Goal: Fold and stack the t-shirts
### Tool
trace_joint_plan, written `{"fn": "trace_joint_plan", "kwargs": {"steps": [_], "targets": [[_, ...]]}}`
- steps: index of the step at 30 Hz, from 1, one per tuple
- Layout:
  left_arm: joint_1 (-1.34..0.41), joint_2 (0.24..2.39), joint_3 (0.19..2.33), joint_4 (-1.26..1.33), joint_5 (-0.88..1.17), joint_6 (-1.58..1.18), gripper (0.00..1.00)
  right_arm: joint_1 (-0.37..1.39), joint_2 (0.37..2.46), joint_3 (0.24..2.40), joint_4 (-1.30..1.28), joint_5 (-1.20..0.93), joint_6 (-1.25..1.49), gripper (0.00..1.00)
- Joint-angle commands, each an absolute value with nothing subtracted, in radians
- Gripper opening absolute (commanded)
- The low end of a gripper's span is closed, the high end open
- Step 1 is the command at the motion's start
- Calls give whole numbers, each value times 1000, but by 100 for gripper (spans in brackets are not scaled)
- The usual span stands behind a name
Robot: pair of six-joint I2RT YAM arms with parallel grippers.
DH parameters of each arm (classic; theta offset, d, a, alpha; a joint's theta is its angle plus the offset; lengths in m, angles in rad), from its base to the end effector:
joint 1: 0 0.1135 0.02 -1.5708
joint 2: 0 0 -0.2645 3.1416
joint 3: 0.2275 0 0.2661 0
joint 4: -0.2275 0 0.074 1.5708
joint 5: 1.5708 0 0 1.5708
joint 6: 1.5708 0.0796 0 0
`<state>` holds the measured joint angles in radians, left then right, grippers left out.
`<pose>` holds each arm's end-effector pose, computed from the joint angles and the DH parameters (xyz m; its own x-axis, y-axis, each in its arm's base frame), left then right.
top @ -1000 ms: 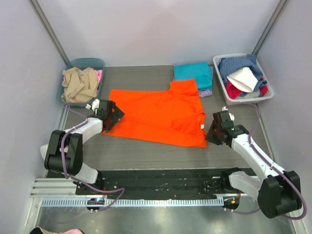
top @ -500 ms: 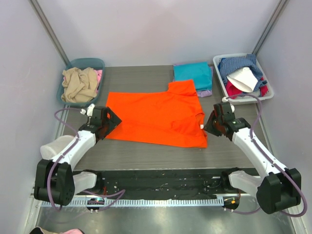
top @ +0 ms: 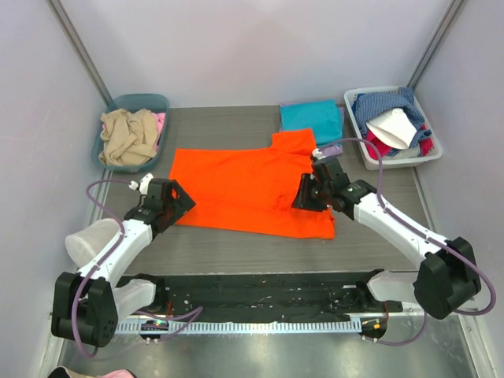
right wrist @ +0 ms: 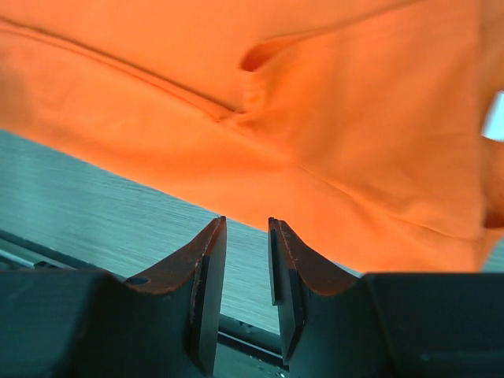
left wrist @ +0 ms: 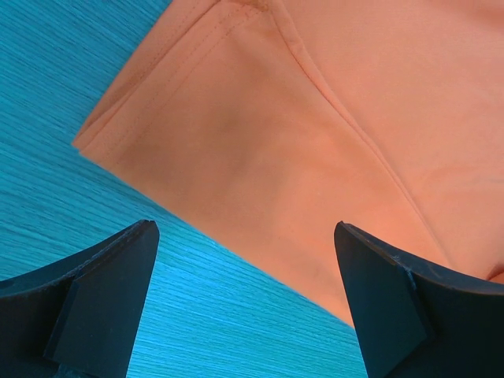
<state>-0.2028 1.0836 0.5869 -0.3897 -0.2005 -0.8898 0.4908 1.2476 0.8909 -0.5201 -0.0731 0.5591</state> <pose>0.2469 -0.0346 0.1587 -0.5353 -0.6672 -0.5179 -0.5430 0.7415 -0.3940 0.2601 0.1456 0.2121 -0.8459 0.1478 -0.5124 -0.0738 0.9192 0.3869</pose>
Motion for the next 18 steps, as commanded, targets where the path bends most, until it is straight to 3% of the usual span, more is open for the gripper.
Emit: {"fn": "trace_joint_plan", "kwargs": {"steps": [1,18], "targets": [[-206,1075,626,-408,-216,-864,100,525,1292,933,-436,-80,551,36],[-282,1336,805,-411,-308,-742,91,525,1611,1104,-411,75,471,35]]}}
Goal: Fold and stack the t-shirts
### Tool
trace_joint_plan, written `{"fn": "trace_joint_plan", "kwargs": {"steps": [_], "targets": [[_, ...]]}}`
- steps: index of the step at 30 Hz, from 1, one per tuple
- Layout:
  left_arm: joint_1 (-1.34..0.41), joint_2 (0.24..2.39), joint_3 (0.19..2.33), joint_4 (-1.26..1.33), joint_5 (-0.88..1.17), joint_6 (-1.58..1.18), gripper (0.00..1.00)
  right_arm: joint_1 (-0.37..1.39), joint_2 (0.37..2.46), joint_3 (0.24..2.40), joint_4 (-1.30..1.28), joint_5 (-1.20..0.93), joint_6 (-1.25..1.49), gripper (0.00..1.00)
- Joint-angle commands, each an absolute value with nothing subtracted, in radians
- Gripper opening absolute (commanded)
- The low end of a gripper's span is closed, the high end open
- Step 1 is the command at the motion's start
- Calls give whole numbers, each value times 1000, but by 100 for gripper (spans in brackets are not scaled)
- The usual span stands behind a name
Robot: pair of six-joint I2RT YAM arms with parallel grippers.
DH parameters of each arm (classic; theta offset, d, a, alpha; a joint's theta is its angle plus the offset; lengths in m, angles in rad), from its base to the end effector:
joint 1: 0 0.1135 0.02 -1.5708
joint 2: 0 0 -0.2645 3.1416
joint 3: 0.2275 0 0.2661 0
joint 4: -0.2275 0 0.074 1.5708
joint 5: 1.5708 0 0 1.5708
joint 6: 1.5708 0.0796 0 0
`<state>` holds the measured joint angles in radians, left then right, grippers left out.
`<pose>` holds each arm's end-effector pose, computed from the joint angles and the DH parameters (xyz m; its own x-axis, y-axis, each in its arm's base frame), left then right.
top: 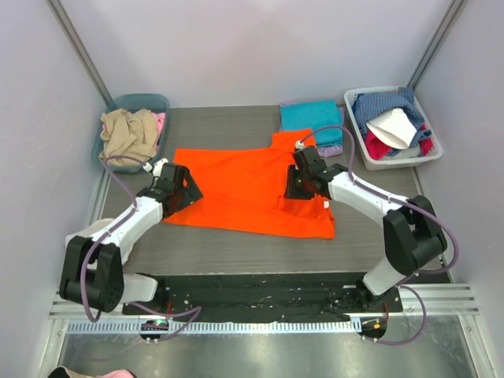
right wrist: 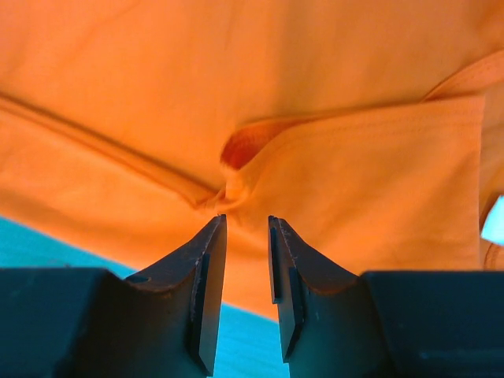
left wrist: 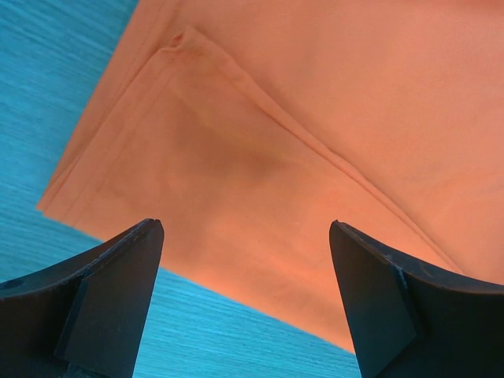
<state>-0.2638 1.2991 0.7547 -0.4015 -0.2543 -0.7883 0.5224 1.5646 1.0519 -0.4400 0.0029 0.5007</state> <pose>0.2854 -0.0563 0.1629 -0.6302 -0.5407 -0.5572 -0.4775 0.8358 -0.2710 0.3145 0.1808 0.1779 -0.8584 0.0597 -0.5095 -0.0974 0.9562 0.2761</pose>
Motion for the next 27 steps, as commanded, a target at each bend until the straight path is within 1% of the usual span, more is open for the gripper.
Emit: {"fn": "trace_joint_plan", "kwargs": {"steps": [1,10,16,17,19,20,23,25,26,27], "targets": [[-288,1345,810,-411,-311,-744,91,525,1638,1115,-410,86,466,35],[-302,1362,818,-443,-348,-723,88,526,1769,1140,-387,126,463,35],[-310,1433,837,-501,-387,-701,86,526,1810,1115,-370,114,465,35],[-311,1443,842,-511,-390,-701,84,526,1812,1111,-365,110,465,35],[-317,1477,848,-525,-399,-704,79,526,1813,1100,-357,109,465,35],[-319,1486,848,-528,-400,-707,74,525,1812,1097,-354,110,465,35],[-325,1494,836,-531,-405,-725,66,528,1812,1095,-353,110,463,36],[-328,1491,824,-531,-414,-732,66,526,1813,1094,-350,107,462,36],[-328,1490,821,-532,-417,-733,61,526,1815,1094,-348,106,462,35],[-328,1489,819,-535,-423,-735,60,525,1816,1094,-348,104,462,35]]}}
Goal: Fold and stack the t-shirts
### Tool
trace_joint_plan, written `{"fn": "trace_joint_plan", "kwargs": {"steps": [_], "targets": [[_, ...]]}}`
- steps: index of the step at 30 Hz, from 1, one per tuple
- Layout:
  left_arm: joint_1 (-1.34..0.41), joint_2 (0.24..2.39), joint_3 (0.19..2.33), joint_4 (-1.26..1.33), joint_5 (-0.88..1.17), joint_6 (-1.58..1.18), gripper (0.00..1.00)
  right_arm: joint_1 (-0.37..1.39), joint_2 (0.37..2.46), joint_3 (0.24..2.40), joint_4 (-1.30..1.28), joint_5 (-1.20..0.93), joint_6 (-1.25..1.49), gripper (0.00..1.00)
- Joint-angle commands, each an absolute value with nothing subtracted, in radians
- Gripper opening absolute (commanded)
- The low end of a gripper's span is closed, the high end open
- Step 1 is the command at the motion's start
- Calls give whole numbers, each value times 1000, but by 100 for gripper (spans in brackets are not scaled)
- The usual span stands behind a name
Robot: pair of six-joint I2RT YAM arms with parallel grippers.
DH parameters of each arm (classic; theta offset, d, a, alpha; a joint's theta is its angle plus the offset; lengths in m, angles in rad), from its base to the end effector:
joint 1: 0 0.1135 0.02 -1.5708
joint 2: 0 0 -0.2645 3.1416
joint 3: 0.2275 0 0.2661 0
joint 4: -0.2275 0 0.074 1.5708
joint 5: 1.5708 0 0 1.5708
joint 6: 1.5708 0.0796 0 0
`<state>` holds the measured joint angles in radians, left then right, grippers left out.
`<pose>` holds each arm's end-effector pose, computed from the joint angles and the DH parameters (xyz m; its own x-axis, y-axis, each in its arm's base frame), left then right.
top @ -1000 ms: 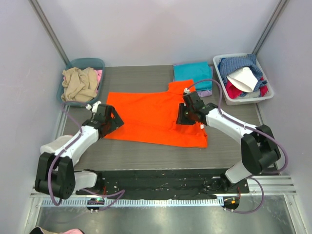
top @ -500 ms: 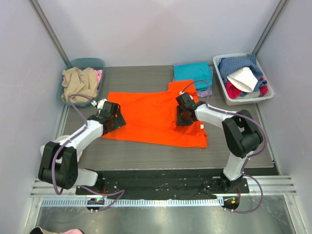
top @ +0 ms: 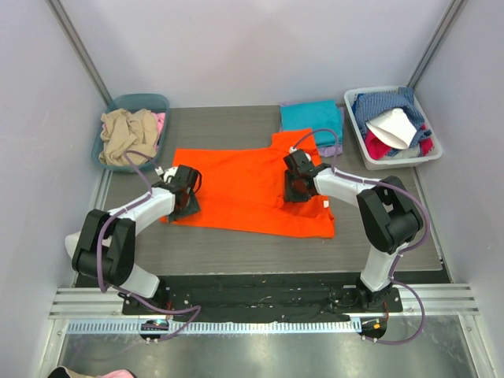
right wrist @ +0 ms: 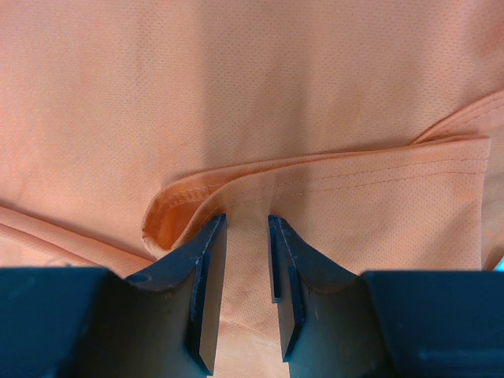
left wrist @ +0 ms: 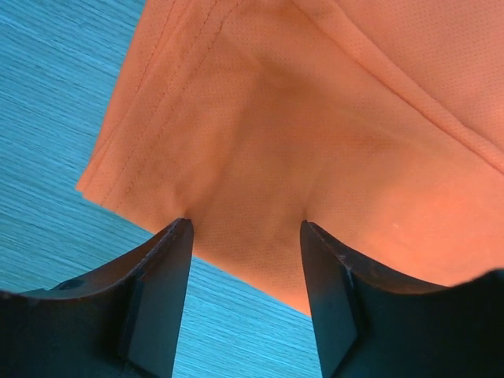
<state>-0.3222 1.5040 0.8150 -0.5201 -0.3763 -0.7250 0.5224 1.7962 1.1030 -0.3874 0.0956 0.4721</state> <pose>0.2872 -0.0650 0.1205 -0.7775 -0.3906 -0.4928 -0.4602 0.8875 0.0226 0.3409 0.1875 0.1166 -0.8891 0.0105 -0.4576 -0.0600 0.9885 0.1391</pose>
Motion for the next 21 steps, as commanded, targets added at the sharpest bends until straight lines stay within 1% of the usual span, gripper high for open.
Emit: {"fn": "trace_joint_plan", "kwargs": {"steps": [1,4,8,10,16,17,21], "targets": [[-330,1488,818,-541,-432,-735,58,525,1816,1094,-345,100,460,35],[-328,1486,815,-548,-443,-735,55,525,1822,1092,-342,97,460,35],[-330,1494,816,-552,-459,-733,42,526,1825,1091,-337,95,460,35],[-328,1499,818,-552,-462,-733,39,525,1828,1089,-337,92,460,35],[-328,1525,816,-551,-468,-733,38,526,1827,1083,-337,92,457,36],[-328,1529,818,-551,-468,-733,33,526,1827,1083,-337,92,457,36],[-328,1554,831,-551,-460,-727,31,525,1829,1081,-337,87,457,35]]}}
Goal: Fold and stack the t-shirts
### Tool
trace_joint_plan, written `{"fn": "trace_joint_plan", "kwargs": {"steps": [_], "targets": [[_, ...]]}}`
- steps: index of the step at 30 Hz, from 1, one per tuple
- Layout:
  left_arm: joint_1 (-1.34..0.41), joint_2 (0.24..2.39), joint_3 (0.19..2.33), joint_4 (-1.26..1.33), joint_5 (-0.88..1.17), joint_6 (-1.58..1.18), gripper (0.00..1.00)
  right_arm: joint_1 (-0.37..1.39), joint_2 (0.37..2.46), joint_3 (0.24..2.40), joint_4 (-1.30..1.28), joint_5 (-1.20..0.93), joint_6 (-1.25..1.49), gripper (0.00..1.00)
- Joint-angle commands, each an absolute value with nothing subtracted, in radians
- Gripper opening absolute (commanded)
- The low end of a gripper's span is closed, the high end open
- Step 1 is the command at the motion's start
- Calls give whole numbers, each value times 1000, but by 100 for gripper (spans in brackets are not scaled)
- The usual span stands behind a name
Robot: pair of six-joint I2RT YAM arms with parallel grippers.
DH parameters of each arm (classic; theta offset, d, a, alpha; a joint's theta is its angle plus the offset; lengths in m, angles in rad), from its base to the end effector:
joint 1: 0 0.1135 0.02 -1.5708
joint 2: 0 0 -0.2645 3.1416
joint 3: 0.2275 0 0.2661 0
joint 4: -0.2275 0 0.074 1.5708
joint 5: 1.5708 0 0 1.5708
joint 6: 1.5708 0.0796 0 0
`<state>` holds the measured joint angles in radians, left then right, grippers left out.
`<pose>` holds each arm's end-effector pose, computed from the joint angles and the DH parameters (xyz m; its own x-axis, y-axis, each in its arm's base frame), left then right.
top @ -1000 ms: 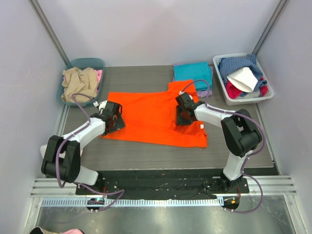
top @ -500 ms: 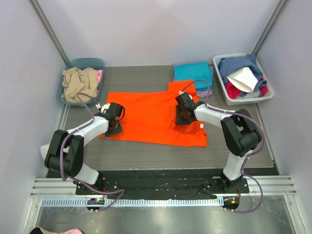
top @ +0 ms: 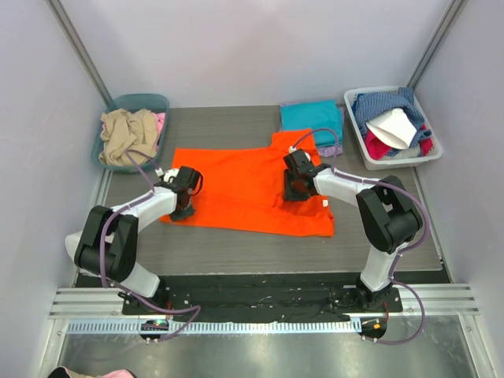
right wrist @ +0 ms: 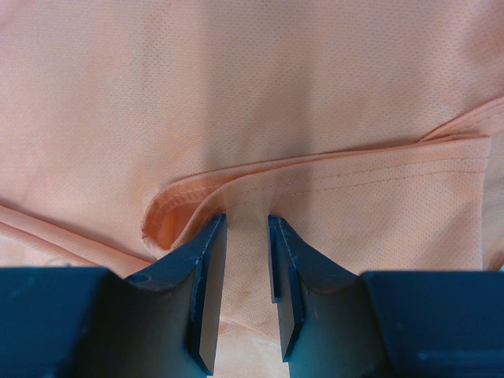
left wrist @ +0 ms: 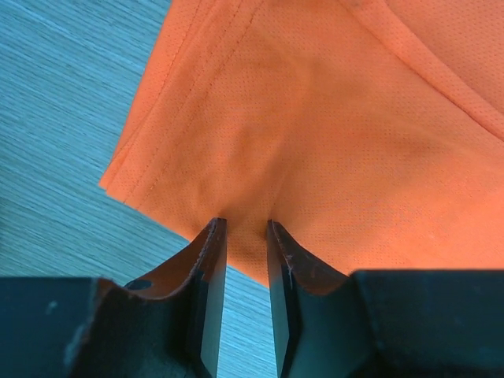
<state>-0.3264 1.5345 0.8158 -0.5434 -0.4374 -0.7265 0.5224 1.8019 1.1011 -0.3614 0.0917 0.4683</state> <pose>0.2850 -0.0609 0.1131 -0.7865 -0.3690 -0.4952 -0.4734 0.8751 0.0998 0.3434 0.1893 0.1158 -0.8823 0.0107 -0.4706 -0.0672 0.9866 0.1484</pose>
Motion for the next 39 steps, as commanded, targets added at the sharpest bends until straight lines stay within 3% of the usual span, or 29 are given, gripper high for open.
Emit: {"fn": "trace_joint_plan", "kwargs": {"steps": [1,4,8,17,39], "targets": [[-328,1568,834,-554,-457,-727,30,526,1830,1081,-337,89,457,35],[-328,1586,845,-558,-453,-723,24,526,1827,1078,-337,86,456,35],[-328,1591,848,-560,-452,-723,0,525,1832,1080,-337,86,454,35],[-328,1572,848,-577,-453,-723,0,525,1839,1080,-337,89,456,36],[-328,1252,720,-718,-419,-819,0,515,1845,1086,-342,100,454,36]]}}
